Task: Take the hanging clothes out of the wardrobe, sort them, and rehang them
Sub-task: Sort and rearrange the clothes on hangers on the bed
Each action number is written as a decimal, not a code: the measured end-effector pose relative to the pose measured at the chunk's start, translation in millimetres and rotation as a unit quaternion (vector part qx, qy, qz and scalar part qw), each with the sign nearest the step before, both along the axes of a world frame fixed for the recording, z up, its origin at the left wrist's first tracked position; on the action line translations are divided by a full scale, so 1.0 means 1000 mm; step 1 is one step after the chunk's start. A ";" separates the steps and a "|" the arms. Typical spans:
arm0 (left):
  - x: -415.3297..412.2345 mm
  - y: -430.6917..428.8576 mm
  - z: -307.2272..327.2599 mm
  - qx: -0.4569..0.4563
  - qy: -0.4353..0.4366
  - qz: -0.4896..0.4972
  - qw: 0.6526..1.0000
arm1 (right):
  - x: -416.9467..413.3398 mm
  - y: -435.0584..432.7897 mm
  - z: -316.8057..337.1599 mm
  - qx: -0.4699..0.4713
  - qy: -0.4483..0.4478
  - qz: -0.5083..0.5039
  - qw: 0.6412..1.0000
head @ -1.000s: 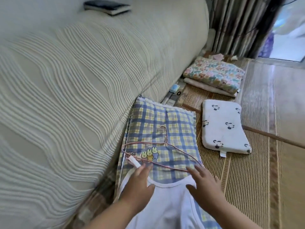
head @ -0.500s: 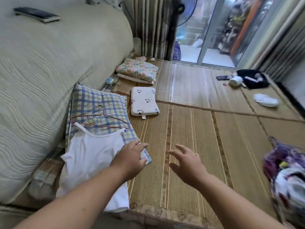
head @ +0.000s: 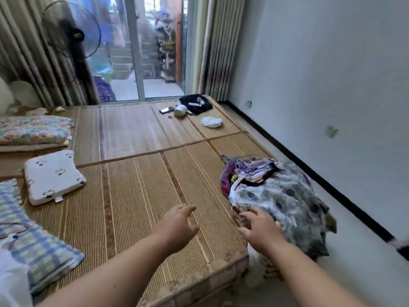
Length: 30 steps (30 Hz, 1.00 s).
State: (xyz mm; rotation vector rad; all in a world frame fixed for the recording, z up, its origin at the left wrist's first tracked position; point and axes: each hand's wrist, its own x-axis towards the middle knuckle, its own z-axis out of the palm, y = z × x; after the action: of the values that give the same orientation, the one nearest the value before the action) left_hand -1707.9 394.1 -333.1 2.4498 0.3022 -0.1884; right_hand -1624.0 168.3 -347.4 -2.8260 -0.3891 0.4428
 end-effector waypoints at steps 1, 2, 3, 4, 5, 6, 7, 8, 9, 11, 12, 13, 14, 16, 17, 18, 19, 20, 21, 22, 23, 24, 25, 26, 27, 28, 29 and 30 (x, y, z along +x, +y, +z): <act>0.014 -0.012 -0.002 0.001 0.002 -0.010 1.000 | 0.012 -0.017 -0.002 0.000 0.002 -0.021 1.000; 0.034 -0.026 -0.006 0.003 0.005 -0.020 1.000 | 0.029 -0.037 -0.005 -0.001 0.004 -0.041 0.999; 0.052 -0.039 -0.010 0.006 0.009 -0.027 1.000 | 0.046 -0.056 -0.009 -0.002 0.008 -0.061 0.998; 0.073 -0.053 -0.017 0.009 0.014 -0.031 0.999 | 0.067 -0.075 -0.014 0.002 0.013 -0.077 0.997; 0.095 -0.065 -0.023 0.009 0.022 -0.035 0.999 | 0.088 -0.091 -0.019 0.007 0.016 -0.089 0.996; 0.112 -0.075 -0.029 0.009 0.030 -0.037 0.999 | 0.108 -0.103 -0.024 0.014 0.019 -0.096 0.995; 0.138 -0.088 -0.038 0.006 0.038 -0.034 0.999 | 0.136 -0.117 -0.031 0.023 0.023 -0.099 0.995; 0.162 -0.100 -0.046 0.004 0.048 -0.032 0.998 | 0.162 -0.130 -0.037 0.032 0.029 -0.104 0.994; 0.188 -0.112 -0.056 -0.001 0.059 -0.030 0.998 | 0.191 -0.142 -0.045 0.038 0.039 -0.106 0.993; 0.231 -0.131 -0.069 -0.007 0.076 -0.025 0.997 | 0.240 -0.156 -0.057 0.034 0.048 -0.097 0.994; 0.259 -0.140 -0.080 -0.008 0.083 -0.023 0.996 | 0.271 -0.162 -0.066 0.032 0.053 -0.090 0.994; 0.284 -0.148 -0.090 -0.009 0.092 -0.021 0.995 | 0.298 -0.167 -0.075 0.031 0.056 -0.086 0.994; 0.308 -0.155 -0.103 -0.015 0.104 -0.016 0.994 | 0.326 -0.170 -0.087 0.032 0.061 -0.080 0.994; 0.345 -0.164 -0.124 -0.033 0.124 -0.006 0.992 | 0.371 -0.173 -0.110 0.026 0.067 -0.065 0.995; 0.363 -0.167 -0.137 -0.038 0.133 -0.004 0.990 | 0.391 -0.172 -0.125 0.025 0.071 -0.061 0.995; 0.377 -0.171 -0.149 -0.038 0.141 -0.007 0.989 | 0.408 -0.172 -0.141 0.023 0.079 -0.060 0.995; 0.392 -0.174 -0.162 -0.035 0.146 -0.012 0.989 | 0.423 -0.170 -0.158 0.018 0.093 -0.058 0.994; 0.405 -0.175 -0.174 -0.032 0.149 -0.016 0.988 | 0.434 -0.169 -0.176 0.009 0.112 -0.051 0.992; 0.416 -0.176 -0.183 -0.030 0.153 -0.019 0.988 | 0.441 -0.166 -0.191 -0.004 0.130 -0.040 0.991; 0.430 -0.176 -0.196 -0.029 0.157 -0.020 0.987 | 0.447 -0.164 -0.209 -0.018 0.145 -0.026 0.989; 0.442 -0.177 -0.209 -0.027 0.165 -0.019 0.986 | 0.451 -0.164 -0.225 -0.029 0.159 -0.018 0.987; 0.454 -0.177 -0.222 -0.025 0.176 -0.016 0.984 | 0.453 -0.164 -0.242 -0.028 0.171 -0.021 0.985; 0.465 -0.176 -0.235 -0.016 0.186 -0.018 0.982 | 0.453 -0.164 -0.255 -0.019 0.181 -0.034 0.983; 0.475 -0.175 -0.248 -0.002 0.194 -0.022 0.981 | 0.452 -0.166 -0.266 -0.005 0.184 -0.053 0.982; 0.485 -0.174 -0.263 0.014 0.200 -0.028 0.979 | 0.451 -0.167 -0.278 0.006 0.178 -0.069 0.982; 0.494 -0.173 -0.277 0.026 0.205 -0.032 0.978 | 0.450 -0.169 -0.288 0.010 0.166 -0.080 0.983; 0.502 -0.172 -0.289 0.026 0.209 -0.030 0.977 | 0.449 -0.170 -0.296 0.010 0.152 -0.086 0.985; 0.511 -0.172 -0.300 0.011 0.212 -0.015 0.977 | 0.449 -0.171 -0.303 0.007 0.138 -0.089 0.986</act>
State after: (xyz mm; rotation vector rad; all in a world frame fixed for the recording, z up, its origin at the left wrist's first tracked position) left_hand -1197.4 222.2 -632.6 2.4195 0.4524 -0.7297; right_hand -1175.5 -2.7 -650.6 -2.7022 -0.0832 0.7743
